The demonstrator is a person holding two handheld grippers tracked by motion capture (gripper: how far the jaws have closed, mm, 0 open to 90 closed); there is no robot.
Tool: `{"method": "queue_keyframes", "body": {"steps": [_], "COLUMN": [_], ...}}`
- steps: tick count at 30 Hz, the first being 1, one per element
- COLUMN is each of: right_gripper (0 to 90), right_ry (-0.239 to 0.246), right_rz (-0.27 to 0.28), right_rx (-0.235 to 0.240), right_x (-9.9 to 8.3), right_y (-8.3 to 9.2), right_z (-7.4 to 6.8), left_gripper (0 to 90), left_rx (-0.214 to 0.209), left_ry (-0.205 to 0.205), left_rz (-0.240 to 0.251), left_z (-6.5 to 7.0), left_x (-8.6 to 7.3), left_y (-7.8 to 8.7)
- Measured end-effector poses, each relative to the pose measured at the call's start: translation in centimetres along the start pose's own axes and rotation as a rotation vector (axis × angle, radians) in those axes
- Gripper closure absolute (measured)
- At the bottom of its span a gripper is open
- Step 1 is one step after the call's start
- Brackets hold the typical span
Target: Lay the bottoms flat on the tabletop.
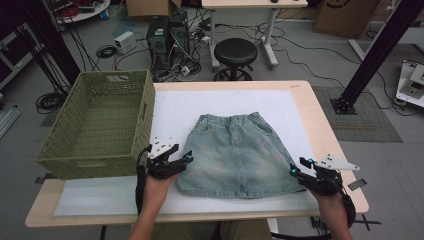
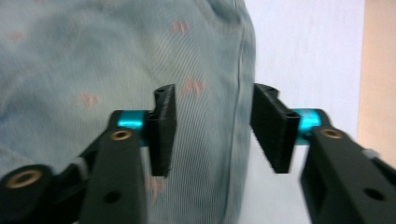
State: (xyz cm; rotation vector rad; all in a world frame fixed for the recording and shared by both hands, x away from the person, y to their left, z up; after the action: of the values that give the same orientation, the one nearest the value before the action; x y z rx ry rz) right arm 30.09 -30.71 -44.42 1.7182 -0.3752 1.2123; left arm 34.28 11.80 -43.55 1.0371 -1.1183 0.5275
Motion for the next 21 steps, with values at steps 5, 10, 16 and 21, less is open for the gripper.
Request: {"method": "queue_keyframes", "body": {"steps": [5,10,16,21], "right_gripper": [31.5,20.7,20.7,20.7], "right_ry": [-0.02,-0.039,-0.066,-0.045], "right_rz": [0.051,0.084,0.026,0.01], "right_rx": [0.041,0.081,0.121,0.125], "right_x": [2.1,3.9,4.1,4.2], "right_y": [-1.6,-3.0,-3.8,-3.8], "right_z": [0.8,2.5,3.8,4.0], "left_gripper": [35.6,21.2,21.2,21.2], "left_rx": [-0.056,-0.059,-0.034,-0.033], "left_ry": [-0.003,0.02,0.04,0.062], "left_rz": [0.041,0.055,0.043,0.041], "left_z": [0.1,-0.3,-0.9,-1.5], "left_x": [1.6,3.0,3.8,4.7], "left_y": [-1.0,-2.5,-2.8,-2.9]}}
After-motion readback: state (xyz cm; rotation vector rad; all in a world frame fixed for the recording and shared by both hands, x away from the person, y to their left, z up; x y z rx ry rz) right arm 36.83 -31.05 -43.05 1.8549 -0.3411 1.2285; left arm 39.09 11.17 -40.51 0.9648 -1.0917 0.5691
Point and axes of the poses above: each handheld gripper's, and its own axes: y roughly backward along the jaws, x roughly out of its top, z roughly to its right, the point moved 4 cm from there along -y, roughly forward along the jaws, and after that the axes turned 5 degrees about x, right-handed, at the moved point
